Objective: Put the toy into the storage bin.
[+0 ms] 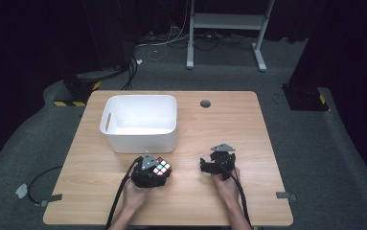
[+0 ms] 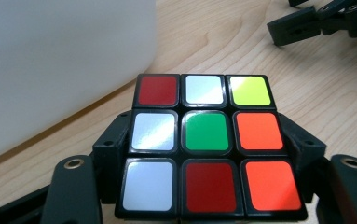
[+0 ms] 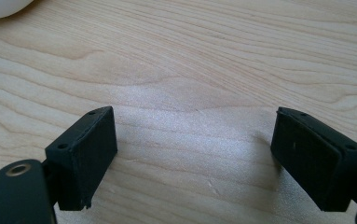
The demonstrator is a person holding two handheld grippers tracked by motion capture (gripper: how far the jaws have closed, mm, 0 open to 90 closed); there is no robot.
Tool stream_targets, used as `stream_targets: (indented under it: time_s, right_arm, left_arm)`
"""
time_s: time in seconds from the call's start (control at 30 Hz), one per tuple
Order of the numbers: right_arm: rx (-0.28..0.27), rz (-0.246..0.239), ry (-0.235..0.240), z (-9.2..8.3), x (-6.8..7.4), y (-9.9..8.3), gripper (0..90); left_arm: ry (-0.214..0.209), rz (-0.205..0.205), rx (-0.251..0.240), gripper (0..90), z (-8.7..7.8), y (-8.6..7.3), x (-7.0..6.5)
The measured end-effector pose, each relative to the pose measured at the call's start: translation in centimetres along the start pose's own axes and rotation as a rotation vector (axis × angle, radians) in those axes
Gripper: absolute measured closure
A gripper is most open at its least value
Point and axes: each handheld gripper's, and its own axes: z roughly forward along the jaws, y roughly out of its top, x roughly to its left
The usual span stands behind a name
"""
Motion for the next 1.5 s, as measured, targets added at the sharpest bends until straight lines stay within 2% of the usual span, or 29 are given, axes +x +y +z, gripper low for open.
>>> stream_targets:
  time_s: [0.57,0.97,1.5]
  right_arm:
    - [0.0,0.0,0.003,0.0,0.1,0.0,14.3]
    - [0.0,-0.002,0.003,0.0,0.1,0.0,14.3]
    - [-0.001,-0.002,0.004,0.0,0.1,0.0,14.3]
  left_arm:
    - [-0.038,-0.004,0.008,33.5,-0.5,0.3,0.0]
    - [-0.051,0.019,0.003,33.5,-1.0,1.0,-0.2]
    - [-0.103,0.035,0.011,33.5,-1.5,1.8,-0.1]
